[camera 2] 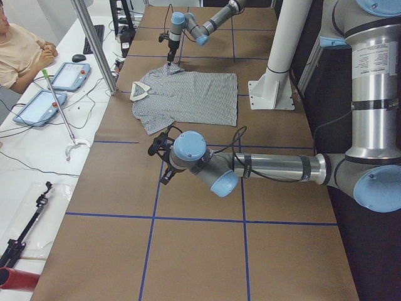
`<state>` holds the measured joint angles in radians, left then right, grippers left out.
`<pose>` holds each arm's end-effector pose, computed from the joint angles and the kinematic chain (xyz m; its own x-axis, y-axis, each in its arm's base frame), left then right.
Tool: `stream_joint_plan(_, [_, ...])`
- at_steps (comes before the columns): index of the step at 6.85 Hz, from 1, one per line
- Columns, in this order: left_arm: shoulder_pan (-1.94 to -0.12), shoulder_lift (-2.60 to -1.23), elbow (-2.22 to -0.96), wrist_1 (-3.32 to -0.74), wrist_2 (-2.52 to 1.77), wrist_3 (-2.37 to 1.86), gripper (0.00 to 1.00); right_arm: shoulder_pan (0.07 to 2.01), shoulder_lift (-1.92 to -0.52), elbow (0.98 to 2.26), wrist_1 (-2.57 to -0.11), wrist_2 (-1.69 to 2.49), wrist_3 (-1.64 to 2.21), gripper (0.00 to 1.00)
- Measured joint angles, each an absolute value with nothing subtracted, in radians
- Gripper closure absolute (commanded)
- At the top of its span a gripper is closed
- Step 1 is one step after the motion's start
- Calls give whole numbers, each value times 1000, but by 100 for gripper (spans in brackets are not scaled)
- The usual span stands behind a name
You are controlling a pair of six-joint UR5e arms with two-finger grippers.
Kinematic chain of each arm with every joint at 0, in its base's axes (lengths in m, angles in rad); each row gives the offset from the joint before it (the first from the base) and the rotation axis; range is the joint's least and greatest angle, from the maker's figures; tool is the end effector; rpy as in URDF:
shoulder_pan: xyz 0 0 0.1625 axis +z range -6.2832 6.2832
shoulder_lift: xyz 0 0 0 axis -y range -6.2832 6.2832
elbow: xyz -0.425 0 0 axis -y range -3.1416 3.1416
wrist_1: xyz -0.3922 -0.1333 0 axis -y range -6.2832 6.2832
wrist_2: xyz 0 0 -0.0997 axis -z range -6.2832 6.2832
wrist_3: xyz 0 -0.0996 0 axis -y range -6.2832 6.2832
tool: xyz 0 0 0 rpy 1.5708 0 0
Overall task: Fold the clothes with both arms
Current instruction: 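Move the right gripper toward the shirt's shoulder nearest it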
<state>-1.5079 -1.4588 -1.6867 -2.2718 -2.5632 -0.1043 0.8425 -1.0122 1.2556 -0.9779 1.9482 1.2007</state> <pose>-0.0211 -0.4582 0.5602 0.5137 0.4936 -0.7018 0.0056 0.8160 0.5780 -0.4214 -0.6176 0.4164 0.6010 0.1687 0.7812 -0.3157 0.9481 0.0382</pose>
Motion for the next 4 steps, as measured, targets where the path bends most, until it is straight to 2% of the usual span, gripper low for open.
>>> stream_joint_plan(1, [-1508,-1459,-1688,-2272,-2564,-104,0,847,-1016,1256,-979,1933,1198,28])
stream_joint_plan(2, [-1508,-1459,-1690,-2272,-2565,-104,0,850,-1023,1256,-979,1915,1196,34])
stream_joint_plan(3, [-1508,-1459,-1692,-2272,-2570,-104,0,850,-1035,1256,-977,1903,1196,45])
stream_joint_plan(4, [-1508,-1459,-1693,-2272,-2578,-104,0,850,-1048,1256,-973,1897,1197,99])
